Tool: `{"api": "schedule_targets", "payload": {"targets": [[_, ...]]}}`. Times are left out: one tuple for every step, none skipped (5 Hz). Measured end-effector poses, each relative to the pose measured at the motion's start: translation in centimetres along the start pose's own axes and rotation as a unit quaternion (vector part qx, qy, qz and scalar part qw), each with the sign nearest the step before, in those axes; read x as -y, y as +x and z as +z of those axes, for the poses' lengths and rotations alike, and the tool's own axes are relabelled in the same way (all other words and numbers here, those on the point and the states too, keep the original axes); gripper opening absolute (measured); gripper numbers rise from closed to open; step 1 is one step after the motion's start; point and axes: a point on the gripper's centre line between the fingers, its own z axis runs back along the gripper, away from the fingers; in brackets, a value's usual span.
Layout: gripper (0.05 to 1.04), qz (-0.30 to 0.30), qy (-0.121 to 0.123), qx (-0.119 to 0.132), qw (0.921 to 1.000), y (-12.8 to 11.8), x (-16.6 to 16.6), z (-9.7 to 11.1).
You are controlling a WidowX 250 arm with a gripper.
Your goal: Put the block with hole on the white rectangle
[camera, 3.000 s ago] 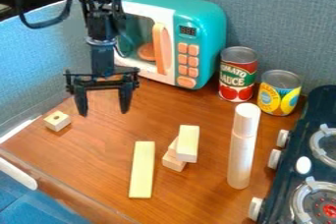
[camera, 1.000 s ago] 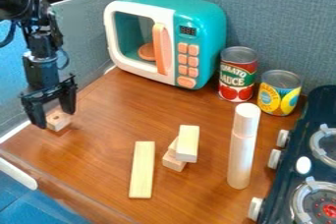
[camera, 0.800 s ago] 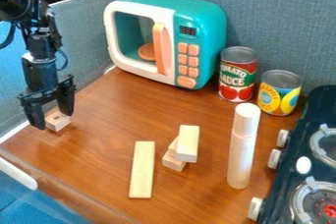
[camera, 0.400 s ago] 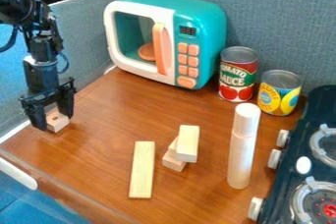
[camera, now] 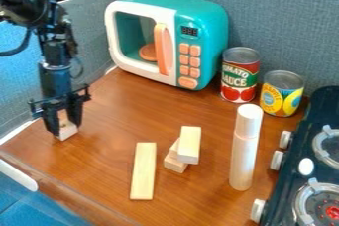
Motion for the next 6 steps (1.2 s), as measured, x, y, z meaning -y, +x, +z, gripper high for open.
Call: {"api": "schedule_targets", "payload": {"targets": [[0.542, -0.125, -0.006, 0.036, 0.9915, -4.5, 1.6, 3.6], [0.542, -0.240, -0.007, 0.066, 0.9685, -9.4, 2.3, 5.8], [0.542, -0.342, 0.008, 0.078, 0.9363, -13.5, 3.4, 6.0], [0.542, -0.397, 0.028, 0.066, 0.9150, -14.5, 4.2, 4.1], [0.542, -0.418, 0.039, 0.060, 0.9057, -14.5, 4.5, 2.5], [0.542, -0.419, 0.044, 0.064, 0.9049, -14.3, 4.7, 2.2]]}}
